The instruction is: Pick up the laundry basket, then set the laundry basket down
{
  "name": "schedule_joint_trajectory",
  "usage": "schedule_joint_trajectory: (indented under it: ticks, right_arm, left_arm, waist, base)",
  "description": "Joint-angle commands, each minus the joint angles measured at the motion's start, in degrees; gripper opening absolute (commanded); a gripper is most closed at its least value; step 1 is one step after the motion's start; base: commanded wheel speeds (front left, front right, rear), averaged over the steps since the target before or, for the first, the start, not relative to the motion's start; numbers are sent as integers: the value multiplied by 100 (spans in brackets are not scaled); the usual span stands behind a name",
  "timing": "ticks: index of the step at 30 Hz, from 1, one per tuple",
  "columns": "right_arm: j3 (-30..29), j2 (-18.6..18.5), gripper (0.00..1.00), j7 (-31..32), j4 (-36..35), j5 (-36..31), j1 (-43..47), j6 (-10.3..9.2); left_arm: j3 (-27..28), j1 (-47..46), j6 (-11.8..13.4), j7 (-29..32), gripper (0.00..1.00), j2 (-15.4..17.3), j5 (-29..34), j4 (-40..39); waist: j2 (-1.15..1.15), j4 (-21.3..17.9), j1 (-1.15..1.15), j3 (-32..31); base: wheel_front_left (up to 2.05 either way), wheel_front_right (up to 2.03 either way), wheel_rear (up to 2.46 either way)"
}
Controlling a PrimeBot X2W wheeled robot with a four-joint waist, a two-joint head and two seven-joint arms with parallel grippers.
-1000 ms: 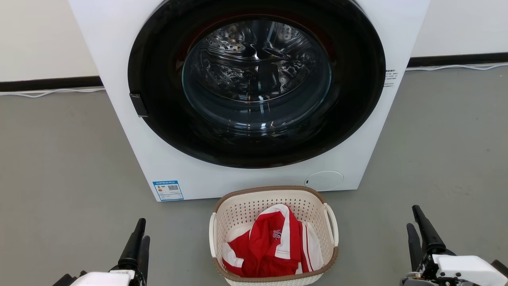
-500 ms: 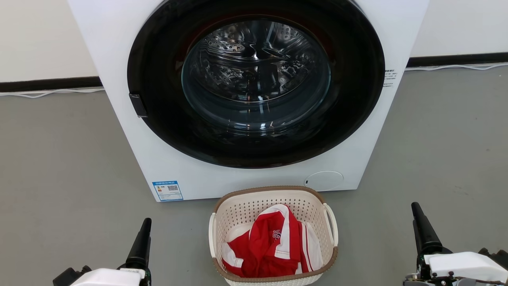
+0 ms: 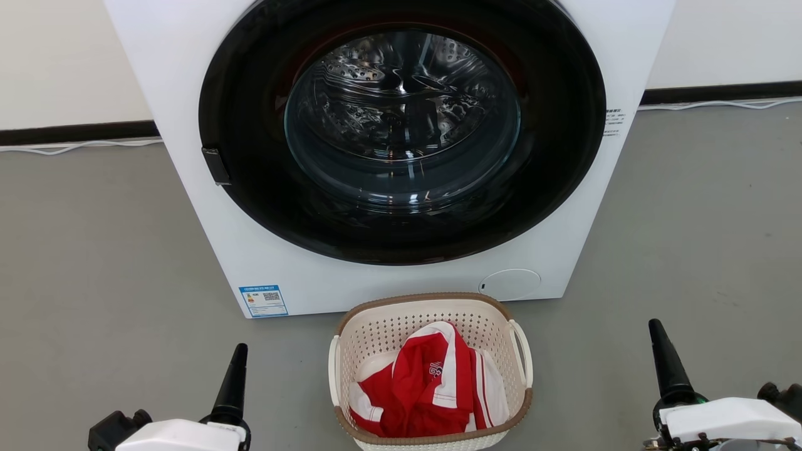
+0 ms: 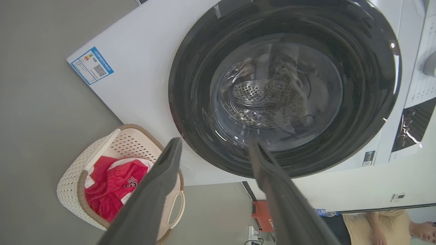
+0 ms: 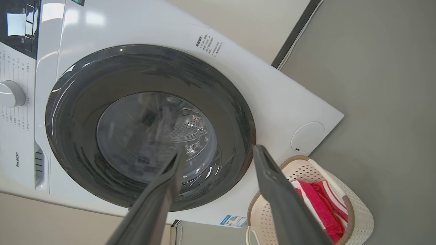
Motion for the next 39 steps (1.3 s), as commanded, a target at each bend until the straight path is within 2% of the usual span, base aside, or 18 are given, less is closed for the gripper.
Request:
schedule_joint_trajectory:
  ticks: [1, 39]
  right_arm:
    - [78, -108, 100, -115, -210, -229, -133, 21]
    - [331, -377, 100, -771, -250, -3238, -19, 35]
  left_arm:
    - [25, -132, 58, -59, 100, 47, 181, -173]
    - [-218, 21, 346, -715, 100, 75, 2963, -278]
  waist:
    - [0, -1, -1, 1]
    - [0, -13, -1, -34]
  base:
    - [0, 0, 0]
    - [0, 0, 0]
